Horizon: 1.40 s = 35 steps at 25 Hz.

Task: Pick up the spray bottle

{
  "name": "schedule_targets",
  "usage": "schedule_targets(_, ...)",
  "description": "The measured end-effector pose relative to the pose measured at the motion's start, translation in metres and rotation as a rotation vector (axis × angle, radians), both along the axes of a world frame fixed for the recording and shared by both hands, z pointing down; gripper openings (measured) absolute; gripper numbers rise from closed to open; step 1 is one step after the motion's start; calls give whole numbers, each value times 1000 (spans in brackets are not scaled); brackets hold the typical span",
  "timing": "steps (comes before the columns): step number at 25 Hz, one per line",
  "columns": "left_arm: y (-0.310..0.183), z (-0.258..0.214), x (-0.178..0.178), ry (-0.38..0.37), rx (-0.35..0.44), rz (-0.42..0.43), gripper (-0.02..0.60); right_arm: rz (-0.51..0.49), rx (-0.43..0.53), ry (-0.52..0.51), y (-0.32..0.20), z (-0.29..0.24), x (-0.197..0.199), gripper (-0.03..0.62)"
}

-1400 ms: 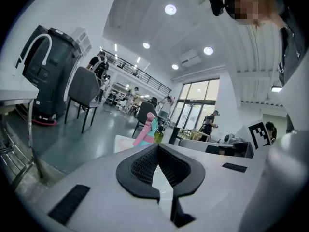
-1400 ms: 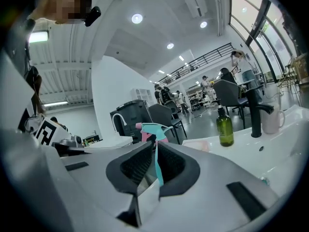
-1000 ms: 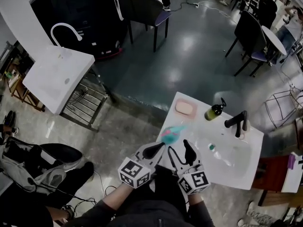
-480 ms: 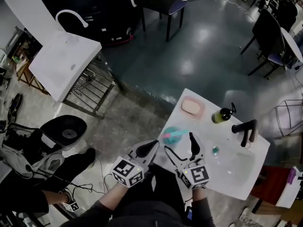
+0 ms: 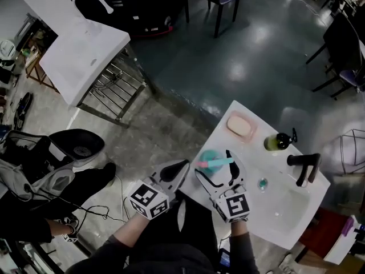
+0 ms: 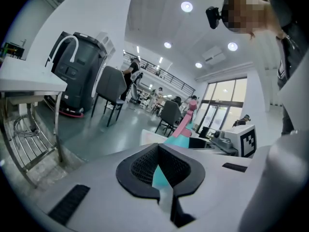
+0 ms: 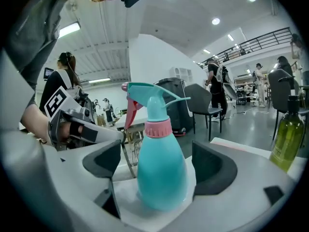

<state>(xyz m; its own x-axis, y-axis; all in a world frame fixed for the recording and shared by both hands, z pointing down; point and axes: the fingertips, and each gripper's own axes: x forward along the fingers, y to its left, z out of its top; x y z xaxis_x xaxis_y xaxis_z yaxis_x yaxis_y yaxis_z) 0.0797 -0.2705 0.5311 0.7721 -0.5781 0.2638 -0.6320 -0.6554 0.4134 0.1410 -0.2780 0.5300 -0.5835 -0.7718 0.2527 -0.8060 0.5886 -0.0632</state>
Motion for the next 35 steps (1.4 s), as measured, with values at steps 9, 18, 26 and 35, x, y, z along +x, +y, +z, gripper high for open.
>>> schedule_targets(9,-13,17,-3,-17,2,-3,5,-58,20,37,-16,17,-11,399)
schedule_targets(18,-28,26,-8,-26,-4,-20,5,-109,37,77,-27,26,-26,397)
schedule_targets(26,-23,33,-10,-19,-40,-27,5,-120,28,194,-28,41,-26,396)
schedule_targets(35,-21,39,-15,-18,-57,-28,5,-112,47,186,-29,41,-25,396)
